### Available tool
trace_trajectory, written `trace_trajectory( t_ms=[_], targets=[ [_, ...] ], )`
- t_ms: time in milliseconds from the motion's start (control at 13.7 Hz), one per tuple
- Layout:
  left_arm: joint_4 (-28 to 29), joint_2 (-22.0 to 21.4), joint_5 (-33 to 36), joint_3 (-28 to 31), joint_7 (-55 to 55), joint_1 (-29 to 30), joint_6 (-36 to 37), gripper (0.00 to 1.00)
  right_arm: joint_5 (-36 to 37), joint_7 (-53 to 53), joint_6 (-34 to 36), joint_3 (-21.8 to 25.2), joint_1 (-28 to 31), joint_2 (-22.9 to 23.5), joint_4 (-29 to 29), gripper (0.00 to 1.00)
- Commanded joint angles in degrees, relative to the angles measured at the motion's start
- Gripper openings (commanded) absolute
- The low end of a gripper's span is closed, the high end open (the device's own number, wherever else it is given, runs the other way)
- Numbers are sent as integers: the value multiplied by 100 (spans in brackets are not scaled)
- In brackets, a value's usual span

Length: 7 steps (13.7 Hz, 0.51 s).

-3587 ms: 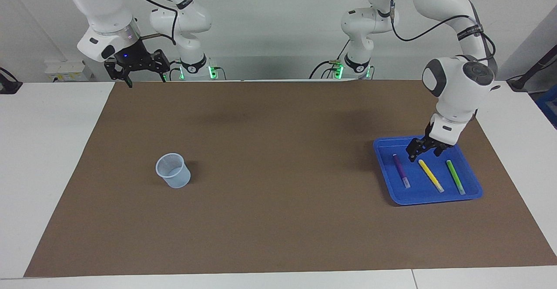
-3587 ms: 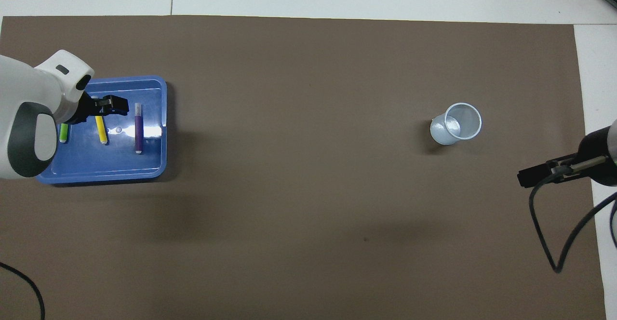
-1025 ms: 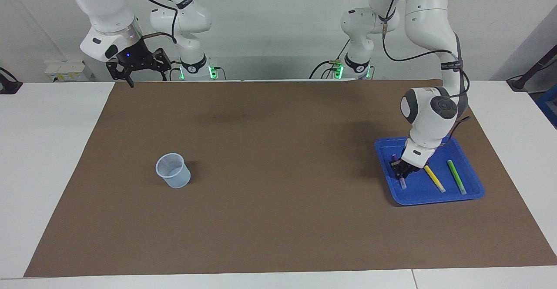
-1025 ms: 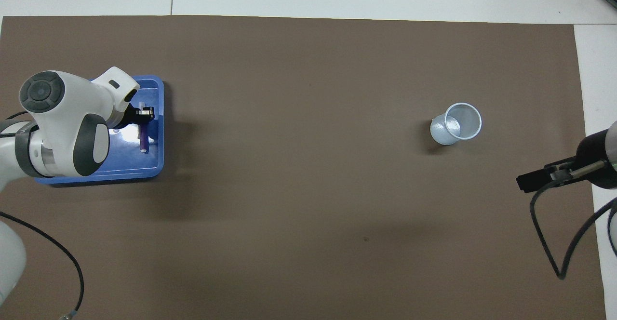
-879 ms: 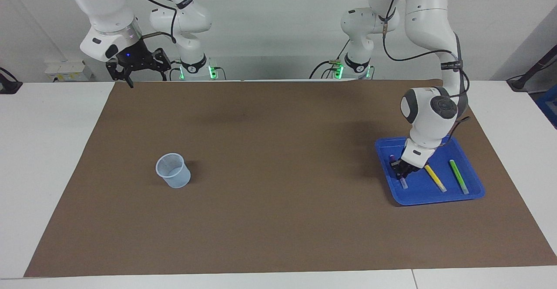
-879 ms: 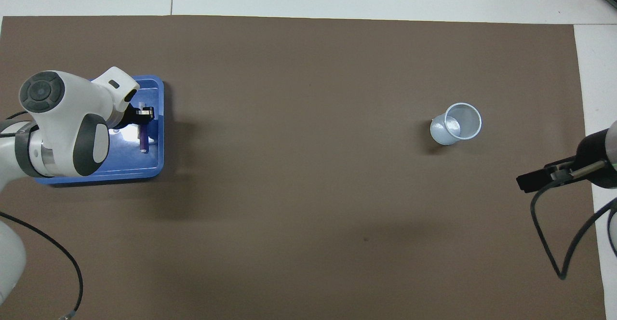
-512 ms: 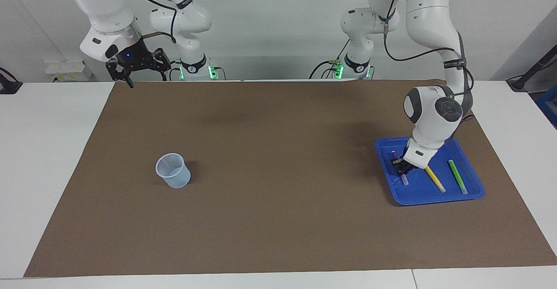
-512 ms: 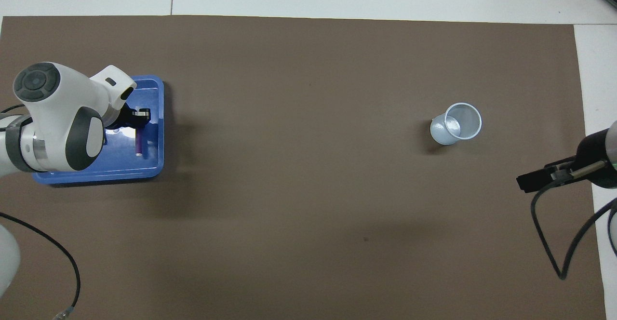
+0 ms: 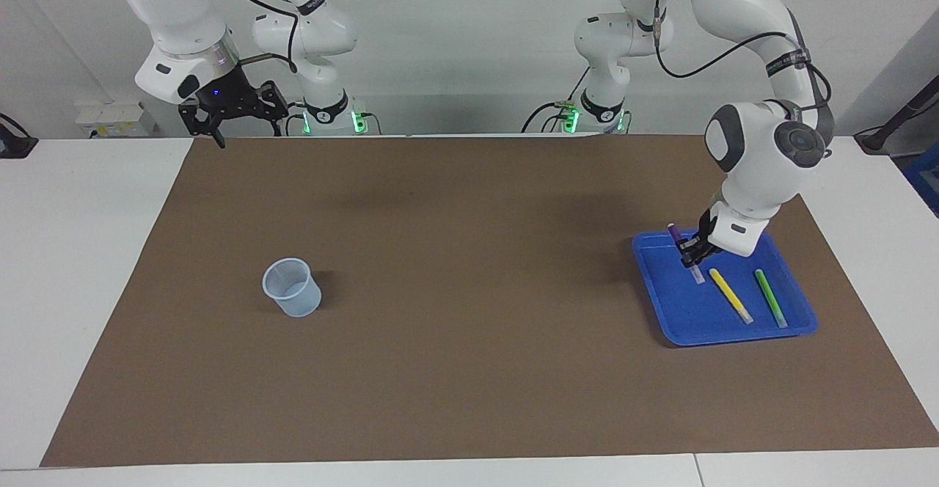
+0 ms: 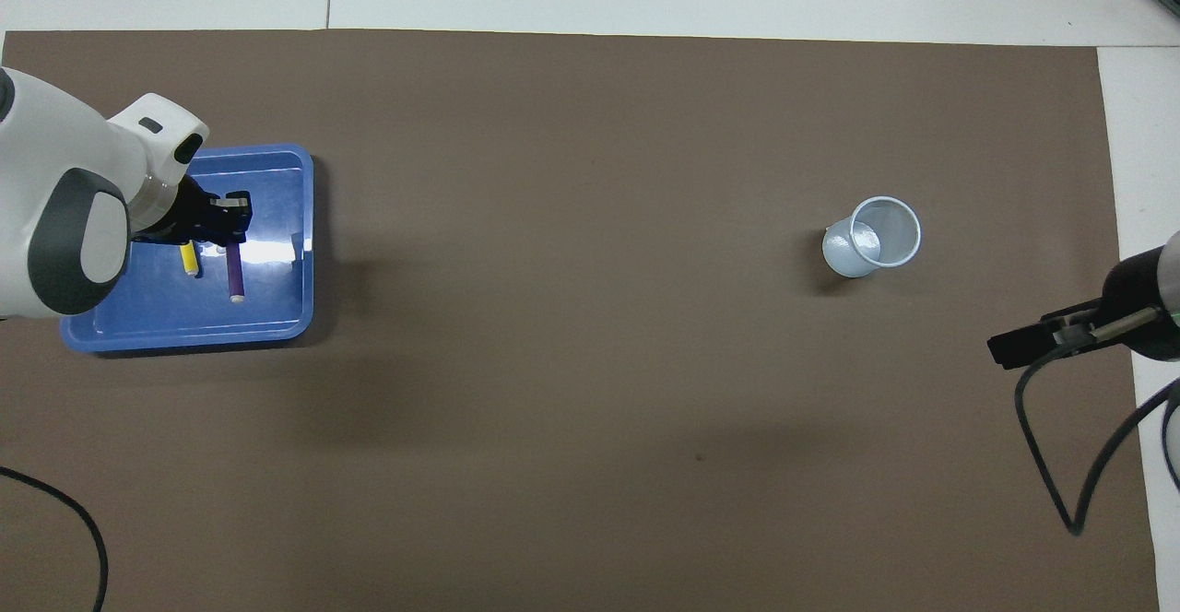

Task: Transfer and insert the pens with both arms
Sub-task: 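Lift the purple pen with the left gripper while the right gripper approaches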

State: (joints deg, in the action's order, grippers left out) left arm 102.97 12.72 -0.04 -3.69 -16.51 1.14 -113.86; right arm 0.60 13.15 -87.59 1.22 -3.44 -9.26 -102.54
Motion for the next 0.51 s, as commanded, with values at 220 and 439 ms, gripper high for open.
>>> trace_trajectory(
  t_ms=[220, 439],
  targets=[
    [-295, -427, -259, -184, -2185, -210, 724, 0, -1752, -249, -389, 45, 203, -76, -64, 100],
    [-295, -542, -259, -377, -3618, -377, 733, 0, -2598, -1268, -863, -7, 133, -41, -82, 100]
  ],
)
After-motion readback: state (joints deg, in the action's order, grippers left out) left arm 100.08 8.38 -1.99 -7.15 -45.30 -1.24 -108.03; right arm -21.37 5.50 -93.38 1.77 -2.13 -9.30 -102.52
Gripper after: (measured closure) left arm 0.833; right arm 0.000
